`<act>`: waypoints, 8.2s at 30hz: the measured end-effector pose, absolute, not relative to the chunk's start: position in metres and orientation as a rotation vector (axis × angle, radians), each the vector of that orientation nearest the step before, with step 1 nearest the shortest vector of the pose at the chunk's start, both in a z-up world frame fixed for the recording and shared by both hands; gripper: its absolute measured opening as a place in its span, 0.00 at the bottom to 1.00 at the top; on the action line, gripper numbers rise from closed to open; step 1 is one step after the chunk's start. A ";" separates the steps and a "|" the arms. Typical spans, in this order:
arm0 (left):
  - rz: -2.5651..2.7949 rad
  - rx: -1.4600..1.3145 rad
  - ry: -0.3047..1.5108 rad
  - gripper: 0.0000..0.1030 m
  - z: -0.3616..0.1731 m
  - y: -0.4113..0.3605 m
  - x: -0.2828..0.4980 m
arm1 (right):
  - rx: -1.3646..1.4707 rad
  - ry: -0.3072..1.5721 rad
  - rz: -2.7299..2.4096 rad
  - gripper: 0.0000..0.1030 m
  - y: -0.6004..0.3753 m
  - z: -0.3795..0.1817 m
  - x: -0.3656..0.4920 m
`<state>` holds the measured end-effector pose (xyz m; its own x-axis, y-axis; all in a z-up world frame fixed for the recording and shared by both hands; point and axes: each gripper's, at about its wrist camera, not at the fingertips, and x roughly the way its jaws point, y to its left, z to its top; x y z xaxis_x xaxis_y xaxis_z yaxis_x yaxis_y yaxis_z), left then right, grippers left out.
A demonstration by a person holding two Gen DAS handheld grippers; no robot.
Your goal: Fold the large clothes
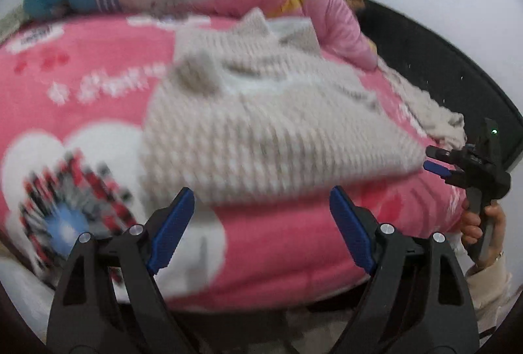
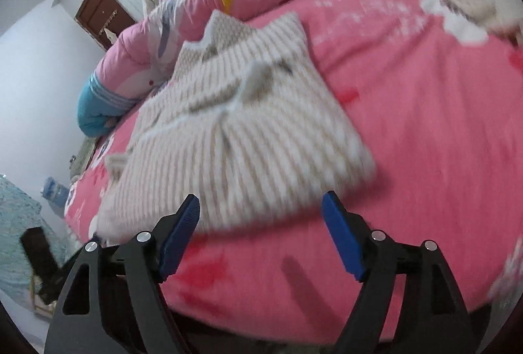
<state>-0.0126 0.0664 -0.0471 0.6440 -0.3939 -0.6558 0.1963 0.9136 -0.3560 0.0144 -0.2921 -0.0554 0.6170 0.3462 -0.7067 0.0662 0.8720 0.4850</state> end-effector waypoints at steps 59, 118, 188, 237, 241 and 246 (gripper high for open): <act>-0.067 -0.400 0.675 0.35 -0.012 0.166 -0.068 | 0.413 0.833 -0.052 0.61 -0.357 -0.011 -0.079; -0.191 -0.179 0.795 0.23 -0.059 0.081 0.032 | 0.249 0.972 0.369 0.29 -0.186 -0.059 0.051; -0.187 -0.137 1.004 0.30 0.000 -0.025 0.413 | 0.179 1.019 0.230 0.60 -0.216 0.000 0.388; -0.491 -0.176 0.778 0.09 0.008 0.066 0.166 | 0.003 1.105 0.573 0.32 -0.121 -0.046 0.256; -0.511 -0.230 0.766 0.09 0.027 0.052 0.210 | -0.059 1.098 0.582 0.32 -0.120 -0.050 0.236; -0.502 -0.242 0.936 0.09 -0.020 0.004 0.277 | -0.072 1.110 0.588 0.32 -0.132 -0.044 0.219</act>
